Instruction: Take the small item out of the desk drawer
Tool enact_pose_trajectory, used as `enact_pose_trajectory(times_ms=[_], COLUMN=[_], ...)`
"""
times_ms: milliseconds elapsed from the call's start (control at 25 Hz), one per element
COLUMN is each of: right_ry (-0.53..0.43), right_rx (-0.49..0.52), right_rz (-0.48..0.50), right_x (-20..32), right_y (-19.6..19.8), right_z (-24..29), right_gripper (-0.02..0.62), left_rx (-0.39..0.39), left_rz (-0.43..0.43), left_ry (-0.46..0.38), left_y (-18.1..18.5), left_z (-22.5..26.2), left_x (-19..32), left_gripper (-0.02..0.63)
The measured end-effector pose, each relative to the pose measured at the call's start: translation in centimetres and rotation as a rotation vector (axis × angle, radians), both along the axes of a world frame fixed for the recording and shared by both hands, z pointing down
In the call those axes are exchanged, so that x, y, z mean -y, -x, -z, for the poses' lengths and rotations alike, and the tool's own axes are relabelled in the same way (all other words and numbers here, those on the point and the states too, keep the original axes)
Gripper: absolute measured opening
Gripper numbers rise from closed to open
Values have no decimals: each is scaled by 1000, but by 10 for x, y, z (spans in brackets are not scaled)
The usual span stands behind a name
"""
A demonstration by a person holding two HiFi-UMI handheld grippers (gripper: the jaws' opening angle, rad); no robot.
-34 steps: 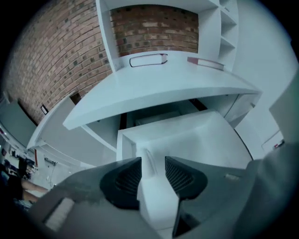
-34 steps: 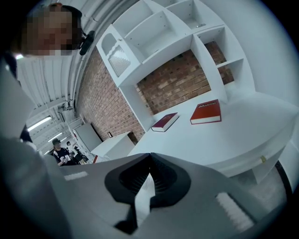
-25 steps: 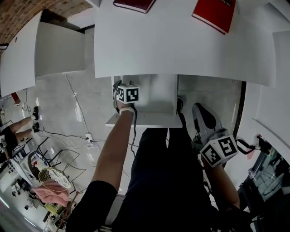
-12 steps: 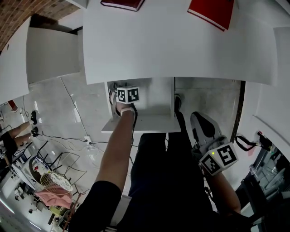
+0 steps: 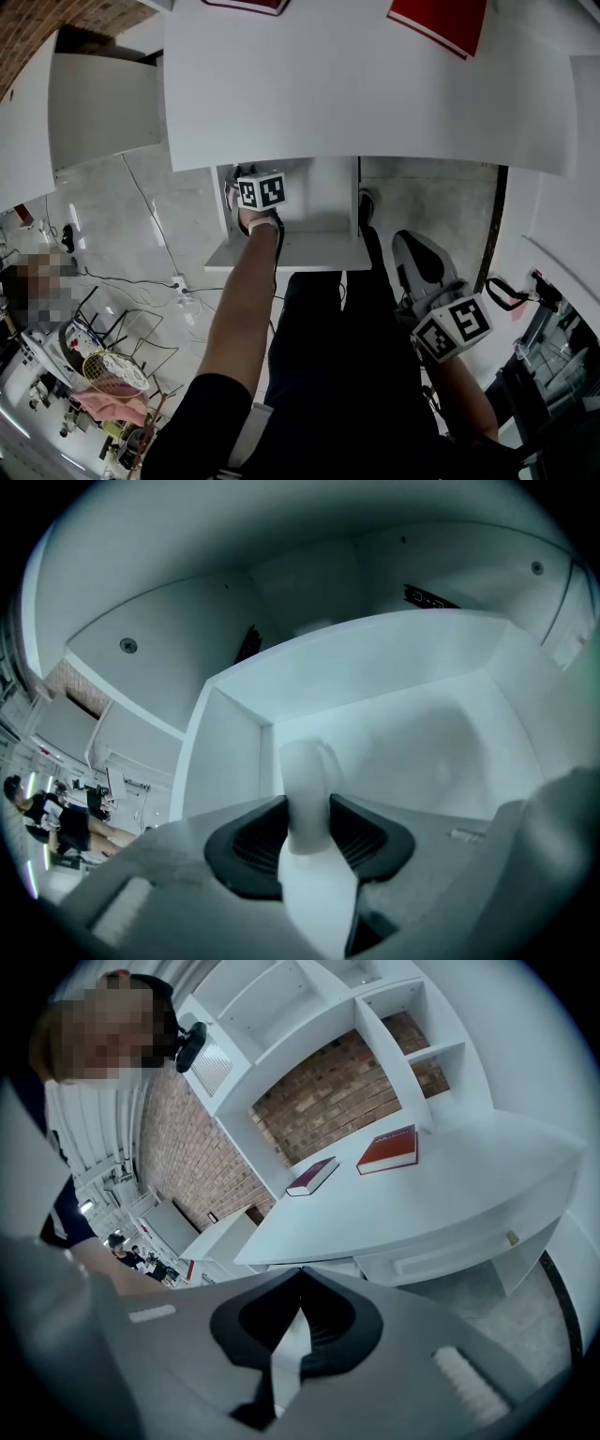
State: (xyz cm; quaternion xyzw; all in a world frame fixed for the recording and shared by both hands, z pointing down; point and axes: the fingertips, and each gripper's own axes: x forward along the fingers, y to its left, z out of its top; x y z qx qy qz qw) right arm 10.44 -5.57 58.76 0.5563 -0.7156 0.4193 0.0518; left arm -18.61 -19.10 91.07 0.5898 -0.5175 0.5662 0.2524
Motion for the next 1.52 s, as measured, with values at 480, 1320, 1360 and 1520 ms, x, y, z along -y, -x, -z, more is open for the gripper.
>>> enact_pose_trajectory(times_ms=[480, 1320, 1360, 1520], right_ry=[-28, -217, -226, -271], right_rx=[8, -19, -19, -19], right_rz=[41, 128, 132, 146], right_x=[12, 51, 53, 63], right_y=[6, 26, 28, 33], right_z=[8, 87, 92, 112], right_gripper=[3, 3, 3, 3], left_rx=[-197, -536, -550, -603], left_rz=[16, 7, 4, -18], left_ry=[6, -272, -294, -389], left_y=[-25, -43, -44, -50], left_z=[24, 229, 242, 291], left_x=[-18, -27, -27, -25], left_gripper=[143, 141, 141, 140])
